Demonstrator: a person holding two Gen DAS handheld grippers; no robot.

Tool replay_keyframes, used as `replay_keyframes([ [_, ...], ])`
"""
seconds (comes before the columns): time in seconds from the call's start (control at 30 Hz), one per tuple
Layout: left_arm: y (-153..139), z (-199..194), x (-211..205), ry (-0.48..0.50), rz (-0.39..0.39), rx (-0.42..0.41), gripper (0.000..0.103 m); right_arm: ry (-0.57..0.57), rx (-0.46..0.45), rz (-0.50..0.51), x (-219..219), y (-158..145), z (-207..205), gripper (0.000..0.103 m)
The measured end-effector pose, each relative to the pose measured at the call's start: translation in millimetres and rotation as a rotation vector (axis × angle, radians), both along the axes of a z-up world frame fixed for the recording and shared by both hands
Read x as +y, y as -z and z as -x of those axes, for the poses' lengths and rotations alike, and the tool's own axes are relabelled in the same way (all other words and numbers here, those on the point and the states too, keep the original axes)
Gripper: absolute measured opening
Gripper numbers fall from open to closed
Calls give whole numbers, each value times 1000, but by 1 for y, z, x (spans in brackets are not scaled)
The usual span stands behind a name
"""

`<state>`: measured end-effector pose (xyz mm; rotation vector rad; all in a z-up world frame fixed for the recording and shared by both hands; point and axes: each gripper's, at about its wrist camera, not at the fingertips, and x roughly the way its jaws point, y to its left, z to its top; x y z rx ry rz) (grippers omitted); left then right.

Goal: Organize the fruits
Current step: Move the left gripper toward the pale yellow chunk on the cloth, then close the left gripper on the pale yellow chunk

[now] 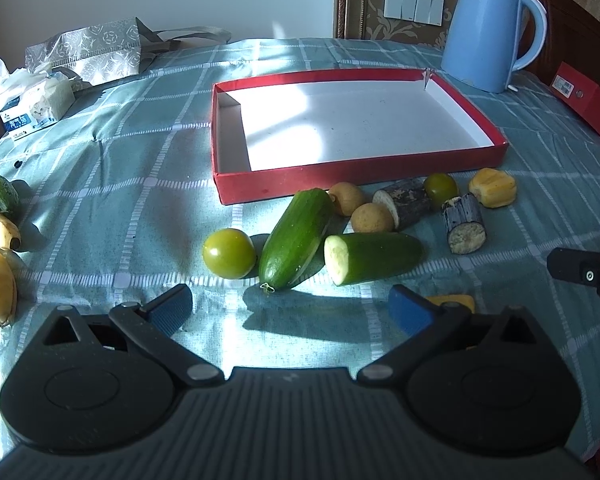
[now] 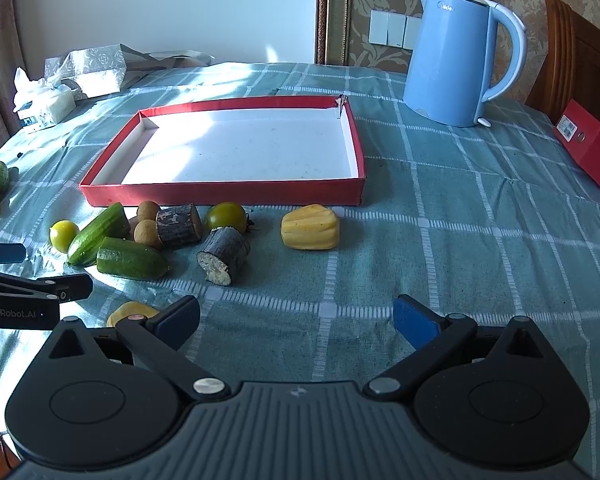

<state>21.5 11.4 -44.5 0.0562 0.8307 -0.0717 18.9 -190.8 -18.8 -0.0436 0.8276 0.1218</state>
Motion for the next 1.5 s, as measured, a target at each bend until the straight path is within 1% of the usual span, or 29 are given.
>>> replay_keyframes([
  [0.07,-1,0,-3,6,-6,-1,103,5,-1,-1,-2,0,0,103],
  [0.4,-5,2,-9,18,10,-1,103,28,-6,-7,-11,-2,1,103],
  [0.47,-10,8,-15,47,38,-22,103,34,-10,-4,-13,-2,1,103],
  [0.5,-10,10,-21,67,39,-26,103,40,-12,-2,-15,-2,1,103],
  [0.53,-9,12,-27,97,30,-27,103,47,-13,-1,-17,-2,1,103],
  [0.57,-6,15,-38,139,-2,-25,103,53,-14,-2,-19,-2,1,103],
  [0.6,-3,17,-44,160,-22,-25,103,58,-13,-2,-21,-2,1,103],
  [0.67,5,23,-61,236,-62,-32,102,71,-12,1,-27,-1,1,103],
  [0.73,10,25,-73,286,-81,-32,99,87,-11,3,-32,1,2,103],
  [0.77,12,24,-76,295,-74,-22,98,94,-7,2,-35,2,3,103],
  [0.83,17,19,-79,300,-42,4,93,103,1,1,-39,5,4,103],
  [0.87,19,15,-80,298,-27,21,87,107,3,3,-41,6,5,103],
  [0.9,21,13,-81,293,-18,32,84,110,4,6,-43,7,6,103],
  [0.97,23,9,-84,272,-23,41,83,114,4,12,-47,8,8,103],
  [1.03,24,7,-86,274,-13,50,82,119,2,13,-51,8,9,103],
  [1.1,24,7,-87,279,-8,59,75,124,1,12,-54,8,9,103],
  [1.2,24,9,-90,286,-22,63,68,129,-2,4,-58,8,8,103],
  [1.27,24,10,-90,294,-31,63,66,129,-2,-1,-59,9,6,103],
  [1.37,24,9,-89,281,-27,64,61,120,-2,-4,-59,9,4,103],
  [1.43,23,8,-86,265,-22,62,55,110,-3,-1,-58,10,3,103],
  [1.5,23,7,-83,250,-25,61,43,102,-2,-2,-56,10,1,103],
])
